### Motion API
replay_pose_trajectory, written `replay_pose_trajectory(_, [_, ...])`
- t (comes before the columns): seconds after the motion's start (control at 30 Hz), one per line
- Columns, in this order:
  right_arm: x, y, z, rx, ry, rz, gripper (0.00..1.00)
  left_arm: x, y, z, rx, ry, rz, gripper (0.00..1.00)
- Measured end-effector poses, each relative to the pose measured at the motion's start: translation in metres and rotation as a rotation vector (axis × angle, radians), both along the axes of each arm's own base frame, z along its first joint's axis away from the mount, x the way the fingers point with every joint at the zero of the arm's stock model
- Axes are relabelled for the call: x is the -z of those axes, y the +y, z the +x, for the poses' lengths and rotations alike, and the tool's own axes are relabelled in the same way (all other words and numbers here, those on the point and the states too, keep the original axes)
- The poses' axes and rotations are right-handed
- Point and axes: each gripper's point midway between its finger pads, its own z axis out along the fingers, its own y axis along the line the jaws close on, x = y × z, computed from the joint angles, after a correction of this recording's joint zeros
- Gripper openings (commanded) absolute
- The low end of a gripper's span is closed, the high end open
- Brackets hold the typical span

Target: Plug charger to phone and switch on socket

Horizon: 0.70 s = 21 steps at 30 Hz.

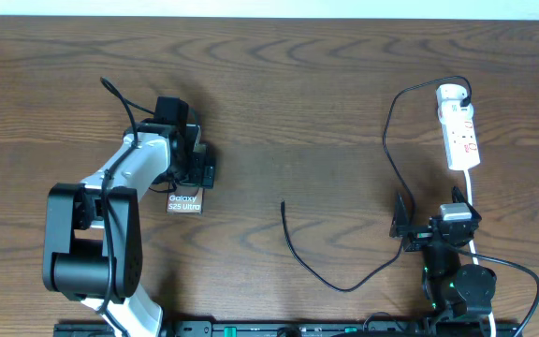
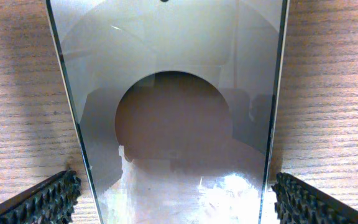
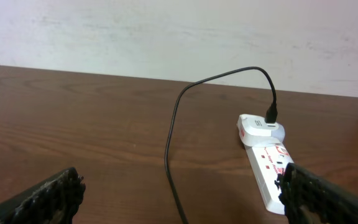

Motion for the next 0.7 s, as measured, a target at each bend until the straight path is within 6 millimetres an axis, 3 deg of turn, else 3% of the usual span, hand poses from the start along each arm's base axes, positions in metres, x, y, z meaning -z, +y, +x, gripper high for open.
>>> replay_pose_trajectory(0.7, [0.0000,-0.0001,0.0000,0.000,0.000,0.000,0.99,0.0007,0.0008,-0.0004,0.003,0.002,0.015,0.99])
